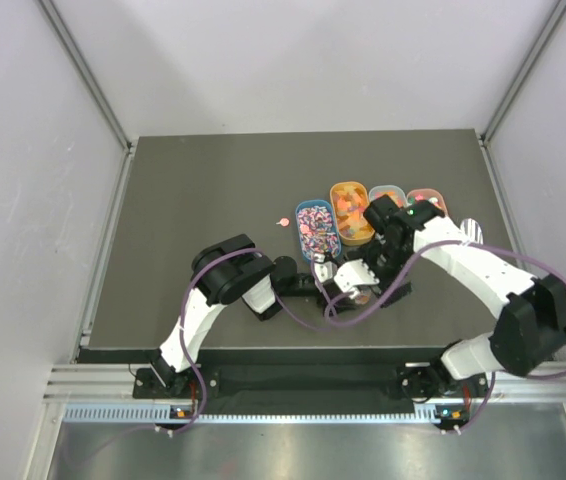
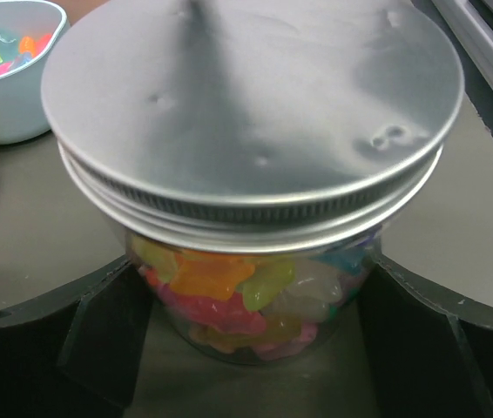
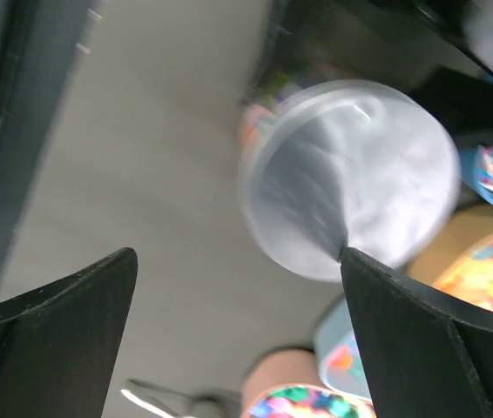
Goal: Pack the candies
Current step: Screw the bottle lid onto the packing bottle.
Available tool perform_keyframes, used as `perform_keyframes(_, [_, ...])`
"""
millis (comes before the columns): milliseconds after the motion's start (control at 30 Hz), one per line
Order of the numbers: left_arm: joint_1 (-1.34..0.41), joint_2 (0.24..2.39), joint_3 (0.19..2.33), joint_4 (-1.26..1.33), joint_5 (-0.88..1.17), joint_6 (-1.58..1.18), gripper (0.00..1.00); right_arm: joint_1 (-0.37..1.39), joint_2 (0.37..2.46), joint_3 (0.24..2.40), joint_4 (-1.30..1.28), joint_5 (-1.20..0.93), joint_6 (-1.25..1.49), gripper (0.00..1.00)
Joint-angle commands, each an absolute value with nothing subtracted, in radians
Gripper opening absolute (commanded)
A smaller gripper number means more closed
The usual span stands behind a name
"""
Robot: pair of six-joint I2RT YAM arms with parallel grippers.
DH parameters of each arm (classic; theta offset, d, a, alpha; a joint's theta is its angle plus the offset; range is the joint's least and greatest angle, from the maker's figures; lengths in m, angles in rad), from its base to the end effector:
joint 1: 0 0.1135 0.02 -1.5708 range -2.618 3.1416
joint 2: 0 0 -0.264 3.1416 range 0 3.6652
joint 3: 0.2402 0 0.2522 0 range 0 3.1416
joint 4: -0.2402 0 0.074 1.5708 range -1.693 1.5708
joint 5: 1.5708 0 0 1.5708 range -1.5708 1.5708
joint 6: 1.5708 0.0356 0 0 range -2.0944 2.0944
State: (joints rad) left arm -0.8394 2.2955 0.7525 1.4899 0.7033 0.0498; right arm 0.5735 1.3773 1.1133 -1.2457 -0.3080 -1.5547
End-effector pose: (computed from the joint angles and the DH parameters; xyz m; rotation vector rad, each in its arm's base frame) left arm 0.2252 -0.2854 0.0626 1.2260 1.2407 -1.1588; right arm 0.1856 0.1327 0.2588 -2.5613 1.4058 0.3580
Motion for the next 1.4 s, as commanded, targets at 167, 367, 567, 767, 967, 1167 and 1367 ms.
perform_keyframes(167, [-0.792,2.382,0.695,1.609,0.575,0.063,0.0,0.506,1.488,1.305,-1.298,-0.313,-1.723,1.0])
perform_keyframes(367, [-0.793,2.385,0.706,1.6,0.574,0.064,0.0,0.518,1.511,1.302,-1.295,-0.336,-1.736,1.0])
perform_keyframes(567, [-0.793,2.387,0.707,1.597,0.575,0.064,0.0,0.534,1.552,1.33,-1.31,-0.37,-1.766,1.0])
perform_keyframes(767, [-0.793,2.391,0.71,1.592,0.572,0.066,0.0,0.546,1.592,1.359,-1.301,-0.374,-1.772,1.0])
perform_keyframes(967, [-0.795,2.392,0.718,1.589,0.572,0.066,0.0,0.563,1.603,1.37,-1.304,-0.391,-1.786,1.0])
perform_keyframes(1167, [-0.793,2.396,0.718,1.588,0.571,0.066,0.0,0.577,1.618,1.364,-1.305,-0.399,-1.782,1.0])
perform_keyframes(1367, [-0.795,2.398,0.718,1.588,0.571,0.066,0.0,0.589,1.614,1.336,-1.289,-0.402,-1.764,1.0])
